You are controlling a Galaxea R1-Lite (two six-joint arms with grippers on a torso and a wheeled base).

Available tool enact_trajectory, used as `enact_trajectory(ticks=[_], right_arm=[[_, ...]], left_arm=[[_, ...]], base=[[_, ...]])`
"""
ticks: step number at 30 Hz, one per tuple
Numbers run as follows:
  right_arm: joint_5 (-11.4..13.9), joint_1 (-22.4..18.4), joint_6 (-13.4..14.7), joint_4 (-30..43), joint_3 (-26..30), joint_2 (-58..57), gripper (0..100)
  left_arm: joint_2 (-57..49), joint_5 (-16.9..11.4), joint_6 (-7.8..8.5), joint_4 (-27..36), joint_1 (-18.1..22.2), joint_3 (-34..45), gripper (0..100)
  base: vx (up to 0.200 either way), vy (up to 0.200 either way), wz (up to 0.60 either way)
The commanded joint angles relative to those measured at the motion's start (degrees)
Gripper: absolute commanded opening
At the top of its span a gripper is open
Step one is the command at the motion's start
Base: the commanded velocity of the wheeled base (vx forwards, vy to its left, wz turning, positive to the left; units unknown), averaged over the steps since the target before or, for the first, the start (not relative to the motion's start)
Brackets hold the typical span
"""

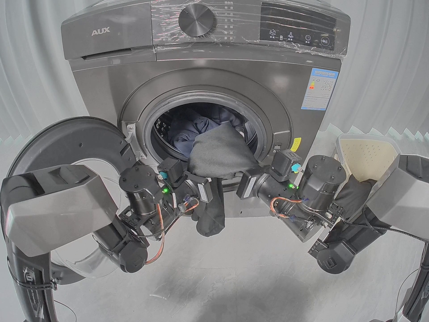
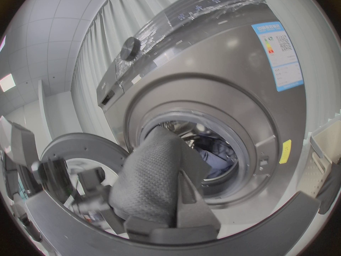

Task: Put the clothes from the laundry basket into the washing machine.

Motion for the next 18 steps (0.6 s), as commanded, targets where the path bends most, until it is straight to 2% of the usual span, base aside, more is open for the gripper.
enact_trajectory(ticks=[1,11,12,16,18], right_arm=[[0.1,-1.1,0.0,-0.1,3.6,0.2,0],[0.6,0.2,-0.1,-0.9,5.4,0.2,0],[0.8,0.4,0.0,-1.0,5.2,0.2,100],[0.9,1.7,-0.1,-1.4,5.6,0.0,100],[2.0,3.5,-1.1,-1.4,10.2,-2.0,100]], left_arm=[[-5.2,0.1,-0.43,-0.1,-0.1,2.3,0],[-10.1,0.0,-0.52,-0.1,-1.0,5.9,0],[-10.8,0.0,-0.52,-0.1,-1.0,6.3,0],[-12.6,-0.1,-0.52,-0.1,-1.0,7.9,0],[-14.9,-0.3,-0.43,-0.1,-1.5,10.8,0]], base=[[0.0,0.0,0.0],[0.0,0.0,0.0],[0.0,0.0,0.0],[0.0,0.0,0.0],[0.0,0.0,0.0]])
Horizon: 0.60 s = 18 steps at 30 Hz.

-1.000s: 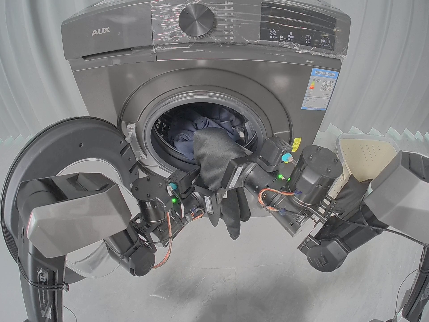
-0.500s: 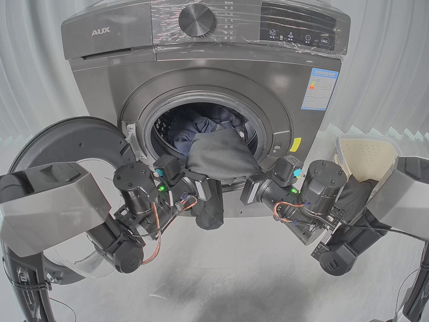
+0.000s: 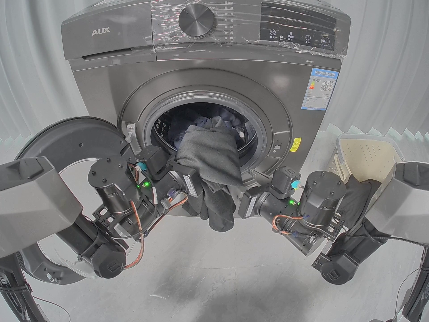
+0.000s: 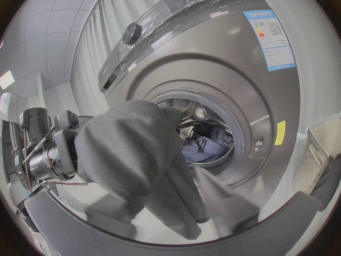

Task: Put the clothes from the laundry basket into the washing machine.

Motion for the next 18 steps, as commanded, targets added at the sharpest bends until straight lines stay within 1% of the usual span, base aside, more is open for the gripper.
enact_trajectory(ticks=[1,3,4,5,6,8,10,11,12,13,14,15,18], right_arm=[[1.7,2.7,-1.2,0.0,6.5,-2.7,100],[4.5,4.4,-2.9,-0.6,11.4,-4.1,100],[4.7,4.5,-3.0,-0.6,11.8,-4.1,100],[5.8,5.4,-3.6,-0.7,15.4,-4.9,100],[6.1,5.6,-3.8,-0.7,16.8,-5.5,100],[6.5,6.1,-4.4,-0.6,19.1,-6.7,100],[8.0,6.2,-4.8,-0.5,20.7,-7.7,100],[9.9,6.3,-5.5,-0.6,22.5,-8.7,100],[10.6,6.3,-5.7,-0.6,23.1,-9.0,100],[12.4,6.2,-6.5,-0.6,24.3,-10.1,100],[12.9,6.0,-6.8,-0.6,24.9,-10.5,100],[12.8,5.8,-6.8,-0.5,25.1,-10.5,100],[12.7,5.0,-6.8,-0.6,25.4,-10.6,100]], left_arm=[[-4.8,-0.3,0.07,0.1,-0.8,4.5,0],[-6.8,-0.5,0.07,0.1,-1.8,7.2,0],[-7.0,-0.5,0.16,0.1,-1.8,7.4,0],[-8.6,-0.7,0.07,0.1,-2.6,8.7,0],[-9.3,-0.7,0.07,0.1,-2.7,9.1,0],[-10.1,-0.7,0.07,0.1,-2.6,9.8,0],[-10.8,-0.7,-0.11,0.1,-2.6,10.8,0],[-11.4,-0.7,-0.37,0.1,-2.5,12.0,0],[-11.6,-0.7,-0.55,0.1,-2.5,12.4,0],[-12.3,-0.7,-1.51,0.1,-2.5,13.3,0],[-12.7,-0.7,-2.3,0.1,-2.3,13.6,0],[-12.9,-0.6,-2.66,0.1,-2.1,13.8,0],[-12.9,-0.3,-2.74,0.1,-2.0,13.8,0]], base=[[0.0,0.0,0.0],[0.0,0.0,0.0],[0.0,0.0,0.0],[0.0,0.0,0.0],[0.0,0.0,0.0],[0.0,0.0,0.0],[0.0,0.0,0.0],[0.0,0.0,0.0],[0.0,0.0,0.0],[0.0,0.0,0.0],[0.0,0.0,0.0],[0.0,0.0,0.0],[0.0,0.0,0.0]])
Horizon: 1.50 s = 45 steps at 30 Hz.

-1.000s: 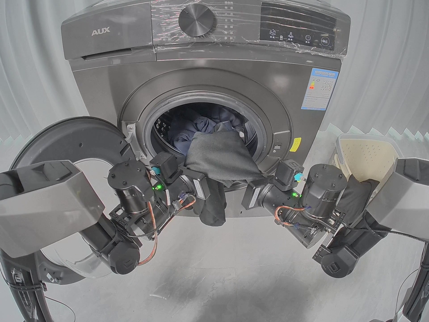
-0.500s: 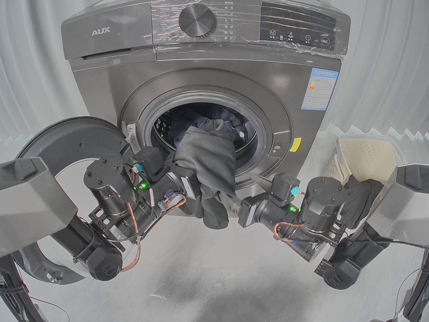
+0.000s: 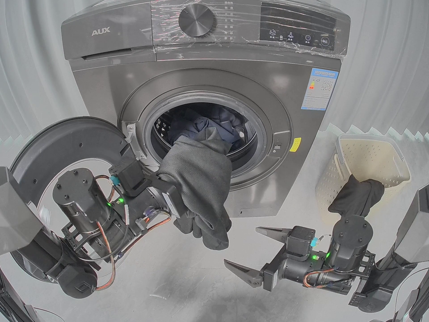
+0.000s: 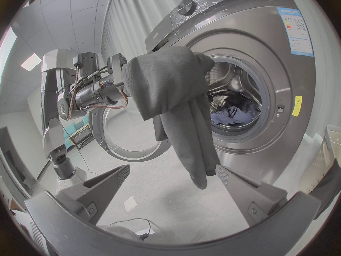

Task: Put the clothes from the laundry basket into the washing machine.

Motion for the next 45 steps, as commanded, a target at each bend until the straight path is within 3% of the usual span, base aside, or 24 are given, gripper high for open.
enact_trajectory(ticks=[1,9,14,19,27,34,45], right_arm=[[0.1,-2.1,-0.4,-0.1,1.7,-2.0,100],[-0.2,-10.2,-1.0,-0.3,0.0,-1.3,100],[-0.6,-11.0,-1.2,-3.8,-0.2,-2.5,100],[-0.2,-14.3,-0.8,-5.2,0.1,-0.9,100],[-0.5,-13.8,-0.9,-5.2,-1.8,0.3,100],[-0.6,-14.5,-0.9,-5.2,-2.0,-2.5,100],[-0.8,-14.5,-0.8,-5.2,-1.8,-4.6,100]], left_arm=[[-1.9,0.3,-0.21,0.0,0.4,1.2,0],[-2.1,0.3,0.76,0.0,0.7,4.6,0],[-3.8,0.2,1.02,0.1,1.1,5.0,0],[-3.7,0.1,1.11,0.1,2.6,6.5,0],[-4.0,-0.3,0.58,0.1,5.7,8.3,0],[-4.5,0.3,1.02,0.0,1.8,8.0,0],[-4.4,0.3,1.02,0.1,1.5,8.3,0]], base=[[0.0,0.0,0.0],[0.0,0.0,0.0],[0.0,0.0,0.0],[0.0,0.0,0.0],[0.0,0.0,0.0],[0.0,0.0,0.0],[0.0,0.0,0.0]])
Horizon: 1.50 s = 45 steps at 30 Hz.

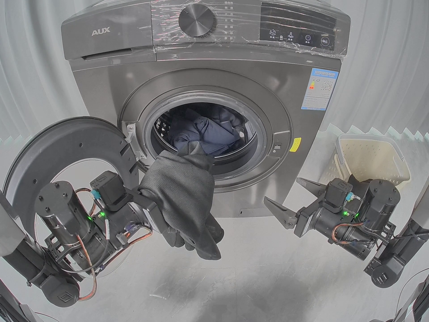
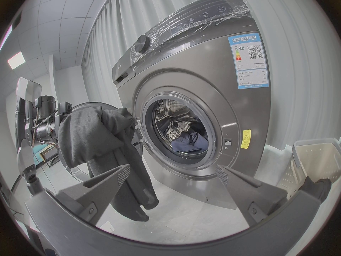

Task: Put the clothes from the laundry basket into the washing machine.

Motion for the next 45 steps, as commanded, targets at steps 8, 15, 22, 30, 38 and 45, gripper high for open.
enact_trajectory(ticks=[8,15,22,30,38,45], right_arm=[[-0.3,0.1,0.1,0.0,0.1,-0.8,100],[-0.2,1.2,0.2,0.0,0.1,-0.9,100],[-0.1,1.5,0.2,0.0,0.2,-0.9,100],[0.0,1.5,0.2,0.0,0.4,-0.9,100],[-0.1,2.4,0.2,0.0,0.7,-0.8,100],[-0.2,3.1,0.3,0.0,0.9,-0.9,100]], left_arm=[[1.1,0.2,0.5,0.0,-0.5,0.2,0],[1.4,0.3,1.29,0.0,-2.2,0.2,0],[2.6,0.3,1.29,0.0,-2.1,0.3,0],[4.3,0.3,1.29,-0.1,-2.1,0.0,0],[4.8,0.3,1.38,-0.1,-2.2,0.0,0],[4.9,0.3,1.29,-0.1,-2.1,-0.1,0]], base=[[0.15,0.0,0.0],[0.0,0.0,0.0],[0.086,0.0,0.0],[0.2,0.0,0.0],[0.1,0.0,0.0],[0.0,0.0,0.0]])
